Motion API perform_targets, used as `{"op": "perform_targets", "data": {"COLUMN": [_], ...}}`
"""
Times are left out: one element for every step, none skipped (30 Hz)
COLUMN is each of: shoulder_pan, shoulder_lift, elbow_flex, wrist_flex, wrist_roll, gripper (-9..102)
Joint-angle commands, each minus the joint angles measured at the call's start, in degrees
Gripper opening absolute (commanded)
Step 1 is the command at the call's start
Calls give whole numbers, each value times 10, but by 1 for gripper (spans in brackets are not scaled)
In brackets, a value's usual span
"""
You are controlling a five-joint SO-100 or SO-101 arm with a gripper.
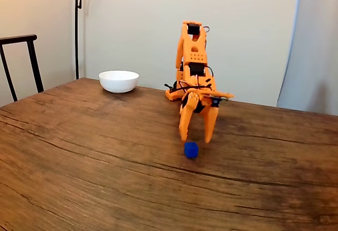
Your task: Grasp the cube and drop it in the bowl
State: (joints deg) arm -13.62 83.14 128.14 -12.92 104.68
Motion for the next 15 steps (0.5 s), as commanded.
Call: {"op": "perform_targets", "data": {"shoulder_pan": [0,3,8,10,11,11,13,15,15,16,18,21,22,22,22], "shoulder_lift": [2,2,-2,-4,-6,-6,-6,-6,-7,-7,-7,-7,-7,-7,-10], "elbow_flex": [-19,-12,-11,-10,-10,-8,-4,-4,-4,-4,-4,-4,-4,-4,-4], "wrist_flex": [2,-3,-4,-4,-4,-4,-4,-1,-1,1,1,1,2,2,2], "wrist_roll": [1,1,1,1,1,1,1,1,1,4,5,7,9,9,10], "gripper": [27,27,27,27,27,27,27,27,27,27,27,27,27,27,27]}}
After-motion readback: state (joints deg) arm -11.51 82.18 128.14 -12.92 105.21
